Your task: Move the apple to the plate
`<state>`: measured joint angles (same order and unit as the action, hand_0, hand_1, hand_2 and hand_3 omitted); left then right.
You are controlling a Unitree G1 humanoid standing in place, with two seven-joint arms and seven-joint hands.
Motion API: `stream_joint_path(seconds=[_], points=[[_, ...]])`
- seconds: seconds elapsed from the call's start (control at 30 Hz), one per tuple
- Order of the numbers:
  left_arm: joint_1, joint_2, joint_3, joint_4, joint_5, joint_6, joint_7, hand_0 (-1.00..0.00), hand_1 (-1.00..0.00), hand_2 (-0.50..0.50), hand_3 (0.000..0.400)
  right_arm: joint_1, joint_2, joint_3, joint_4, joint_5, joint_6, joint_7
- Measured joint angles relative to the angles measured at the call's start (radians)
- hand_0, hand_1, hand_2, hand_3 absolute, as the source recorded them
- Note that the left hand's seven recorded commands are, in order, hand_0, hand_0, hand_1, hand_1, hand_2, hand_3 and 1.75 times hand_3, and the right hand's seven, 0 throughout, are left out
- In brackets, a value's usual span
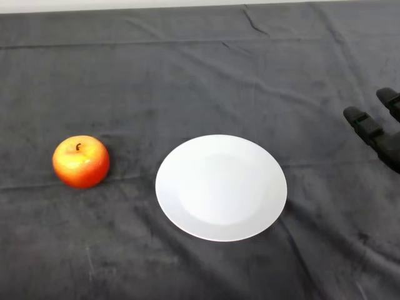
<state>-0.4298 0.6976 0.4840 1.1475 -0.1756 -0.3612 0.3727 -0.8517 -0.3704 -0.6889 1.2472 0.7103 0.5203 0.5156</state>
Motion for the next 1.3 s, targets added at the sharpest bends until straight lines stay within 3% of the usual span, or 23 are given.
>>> stream_joint_path(seconds=[0.6, 1.3], points=[[-0.052, -0.005, -0.047, 0.001, 0.044, -0.033, -0.010, 0.00, 0.00, 0.00, 0.000, 0.000, 0.000, 0.0000, 0.000, -0.0001, 0.000, 0.0000], [-0.084, -0.039, -0.155, 0.010, 0.123, -0.036, -0.159, 0.00, 0.00, 0.00, 0.000, 0.000, 0.000, 0.0000, 0.000, -0.0001, 0.000, 0.0000]])
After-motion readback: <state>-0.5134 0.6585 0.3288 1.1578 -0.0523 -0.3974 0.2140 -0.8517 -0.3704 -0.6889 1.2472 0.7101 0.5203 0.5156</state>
